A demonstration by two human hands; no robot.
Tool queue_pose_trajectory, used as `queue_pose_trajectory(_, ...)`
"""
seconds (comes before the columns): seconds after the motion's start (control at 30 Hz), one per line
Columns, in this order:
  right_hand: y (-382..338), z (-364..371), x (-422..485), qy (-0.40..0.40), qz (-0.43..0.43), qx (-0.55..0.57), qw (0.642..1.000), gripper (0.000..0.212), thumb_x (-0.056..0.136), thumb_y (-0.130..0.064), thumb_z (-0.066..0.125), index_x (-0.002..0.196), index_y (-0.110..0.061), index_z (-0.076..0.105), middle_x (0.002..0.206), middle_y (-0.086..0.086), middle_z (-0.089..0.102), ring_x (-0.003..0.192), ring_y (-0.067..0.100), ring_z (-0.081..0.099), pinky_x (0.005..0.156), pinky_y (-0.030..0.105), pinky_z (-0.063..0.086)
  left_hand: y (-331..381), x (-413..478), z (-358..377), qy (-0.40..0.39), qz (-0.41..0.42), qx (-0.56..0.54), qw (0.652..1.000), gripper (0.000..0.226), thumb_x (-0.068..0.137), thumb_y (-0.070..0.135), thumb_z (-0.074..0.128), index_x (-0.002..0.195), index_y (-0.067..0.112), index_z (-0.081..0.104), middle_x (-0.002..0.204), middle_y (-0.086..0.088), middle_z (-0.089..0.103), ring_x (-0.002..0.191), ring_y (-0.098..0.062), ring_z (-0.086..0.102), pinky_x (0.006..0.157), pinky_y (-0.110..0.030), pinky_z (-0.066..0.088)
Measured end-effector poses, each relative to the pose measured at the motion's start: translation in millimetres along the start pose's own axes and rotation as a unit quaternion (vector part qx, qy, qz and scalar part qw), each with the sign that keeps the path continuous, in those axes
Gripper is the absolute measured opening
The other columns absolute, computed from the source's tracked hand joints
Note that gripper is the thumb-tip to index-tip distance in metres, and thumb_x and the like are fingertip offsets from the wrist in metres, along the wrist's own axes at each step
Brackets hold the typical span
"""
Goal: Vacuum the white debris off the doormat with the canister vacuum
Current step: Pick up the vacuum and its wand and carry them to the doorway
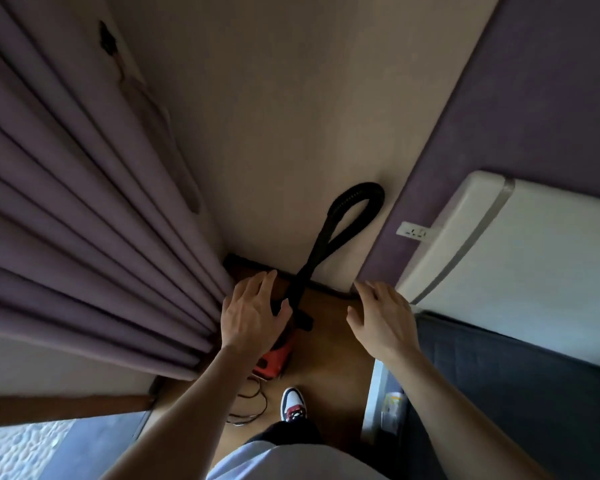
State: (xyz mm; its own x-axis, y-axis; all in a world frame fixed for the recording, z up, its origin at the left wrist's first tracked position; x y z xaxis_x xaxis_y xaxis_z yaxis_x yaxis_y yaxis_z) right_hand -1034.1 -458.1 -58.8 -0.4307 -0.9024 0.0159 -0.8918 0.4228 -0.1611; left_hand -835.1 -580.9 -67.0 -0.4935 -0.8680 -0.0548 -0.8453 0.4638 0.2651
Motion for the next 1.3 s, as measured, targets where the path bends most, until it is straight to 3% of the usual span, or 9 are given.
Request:
queue_pose_trajectory(0.23,-35,9,73,-0.012,-0.089,0.033,0.995,0.053,0.087,-0.037,0.069,0.135,-0.015,0.060,0.128,0.007,0.065,0.115,0.025,0.064,0.092,0.043,0.054,-33,50,-8,0.020,-0.076,-0.015,0.997,0.064,0.094,0.056,0.047,0.151,0.029,0.037,0.149,0.002,0.048,0.135,-0.023,0.045,0.110,-0.044,0.040)
queue_pose_trajectory(0.4,-61,38,114,-0.053,-0.192,0.029,0.980,0.058,0.092,-0.046,0.044,0.140,-0.016,0.057,0.134,0.009,0.062,0.121,0.026,0.060,0.100,0.043,0.051,-50,53,-1,0.030,-0.146,-0.023,0.989,0.061,0.092,0.057,0.049,0.146,0.028,0.043,0.146,0.000,0.051,0.134,-0.024,0.046,0.107,-0.044,0.041)
queue_pose_trajectory(0.67,-84,85,162,-0.113,-0.326,0.059,0.937,0.055,0.088,-0.042,0.054,0.133,-0.013,0.064,0.125,0.010,0.066,0.112,0.029,0.063,0.091,0.045,0.055,-76,35,30,0.048,-0.273,-0.067,0.958,0.066,0.083,0.057,0.054,0.142,0.026,0.049,0.134,0.000,0.060,0.123,-0.026,0.056,0.095,-0.043,0.050)
queue_pose_trajectory(0.87,-79,138,177,-0.160,-0.338,0.100,0.922,0.057,0.090,-0.044,0.047,0.136,-0.013,0.061,0.128,0.008,0.064,0.116,0.029,0.061,0.098,0.047,0.053,-92,30,91,0.041,-0.310,-0.105,0.944,0.071,0.078,0.055,0.069,0.140,0.024,0.054,0.130,-0.003,0.064,0.115,-0.030,0.060,0.090,-0.041,0.054)
queue_pose_trajectory(1.07,-68,226,181,-0.195,-0.319,0.127,0.919,0.059,0.094,-0.045,0.044,0.144,-0.015,0.055,0.142,0.006,0.058,0.133,0.024,0.051,0.111,0.051,0.043,-117,36,184,0.035,-0.304,-0.126,0.943,0.070,0.081,0.059,0.048,0.139,0.020,0.054,0.126,-0.005,0.065,0.111,-0.032,0.061,0.089,-0.044,0.054)
queue_pose_trajectory(1.3,-35,353,175,-0.193,-0.324,0.142,0.915,0.059,0.096,-0.046,0.046,0.145,-0.014,0.053,0.144,0.007,0.056,0.136,0.024,0.050,0.111,0.045,0.044,-141,42,314,0.047,-0.297,-0.131,0.945,0.068,0.078,0.057,0.049,0.136,0.021,0.056,0.125,-0.004,0.065,0.111,-0.032,0.061,0.089,-0.044,0.054)
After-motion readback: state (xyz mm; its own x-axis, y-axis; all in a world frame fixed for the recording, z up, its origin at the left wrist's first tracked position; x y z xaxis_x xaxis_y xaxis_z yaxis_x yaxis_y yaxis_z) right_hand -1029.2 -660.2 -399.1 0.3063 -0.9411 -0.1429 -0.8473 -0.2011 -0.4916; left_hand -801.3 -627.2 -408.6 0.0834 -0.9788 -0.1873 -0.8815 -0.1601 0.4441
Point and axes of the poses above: each hand's wrist, its own x-axis towards the middle knuckle, its own z-axis out of the palm, y = z × x, the point moved 8 cm from there along x, towards the middle knuckle
